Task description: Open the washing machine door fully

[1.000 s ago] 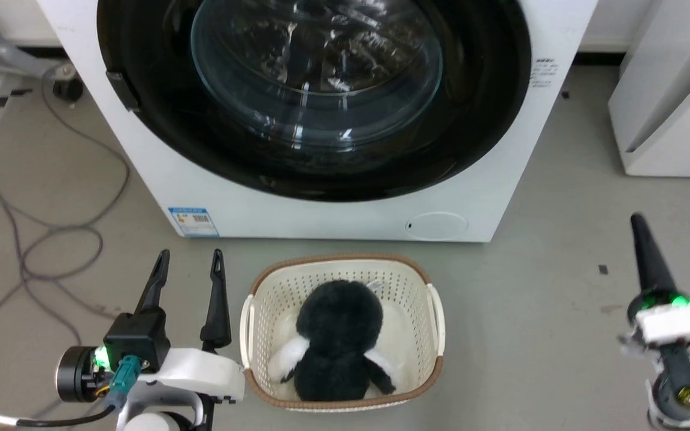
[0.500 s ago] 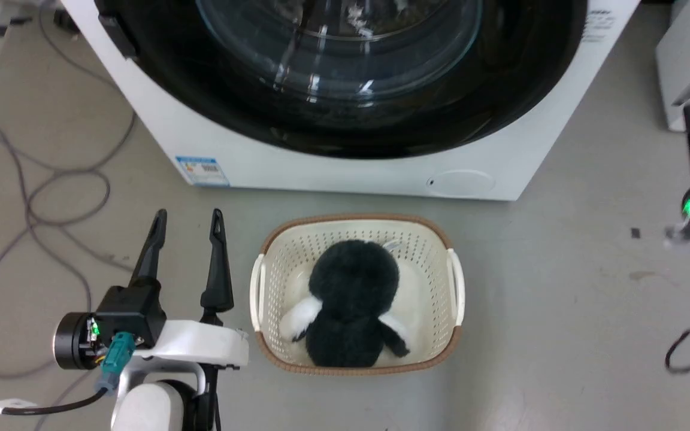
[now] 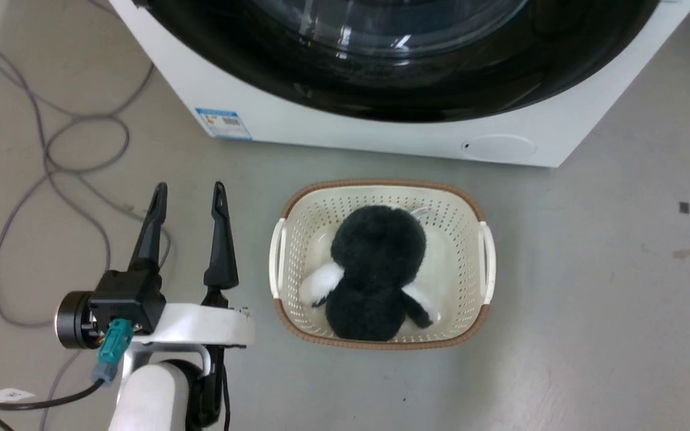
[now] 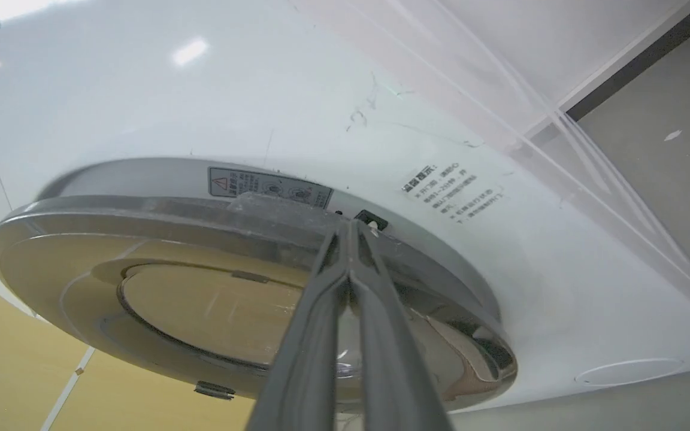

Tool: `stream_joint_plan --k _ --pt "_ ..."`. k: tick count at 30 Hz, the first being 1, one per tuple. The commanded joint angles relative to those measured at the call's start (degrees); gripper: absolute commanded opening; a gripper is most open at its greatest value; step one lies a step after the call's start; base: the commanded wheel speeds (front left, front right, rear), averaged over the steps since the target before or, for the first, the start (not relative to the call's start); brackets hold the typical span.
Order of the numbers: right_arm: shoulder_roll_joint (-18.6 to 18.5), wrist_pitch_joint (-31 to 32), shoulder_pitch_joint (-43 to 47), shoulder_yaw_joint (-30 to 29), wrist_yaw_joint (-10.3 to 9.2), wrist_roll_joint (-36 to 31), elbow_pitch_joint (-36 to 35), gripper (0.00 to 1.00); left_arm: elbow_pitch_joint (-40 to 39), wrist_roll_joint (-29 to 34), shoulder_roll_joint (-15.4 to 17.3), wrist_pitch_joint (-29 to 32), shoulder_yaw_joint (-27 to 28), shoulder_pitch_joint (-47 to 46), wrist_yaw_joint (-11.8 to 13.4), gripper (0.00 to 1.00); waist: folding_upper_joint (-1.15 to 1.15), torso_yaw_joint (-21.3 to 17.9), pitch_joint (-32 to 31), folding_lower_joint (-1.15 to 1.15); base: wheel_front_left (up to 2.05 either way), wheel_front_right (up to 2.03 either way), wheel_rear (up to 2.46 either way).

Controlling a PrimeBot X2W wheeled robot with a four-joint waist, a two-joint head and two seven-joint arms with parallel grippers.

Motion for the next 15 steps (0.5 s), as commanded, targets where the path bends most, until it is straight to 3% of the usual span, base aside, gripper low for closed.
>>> stream_joint_plan --k 1,15 --pt "-1.0 0.5 -2.9 0.5 0.04 1.8 1.4 0.0 -0.3 -0.5 0.0 -0.5 -0.2 -1.3 0.5 1.0 0.0 0.7 1.0 -0.01 0.0 0.0 0.0" --pt "-3.3 6.4 -14.9 6.4 0.05 8.1 10.3 0.0 -0.5 -2.5 0.0 -2.2 -2.0 -3.8 2.1 1.0 0.0 2.8 5.1 -0.01 0.0 0.0 0.0"
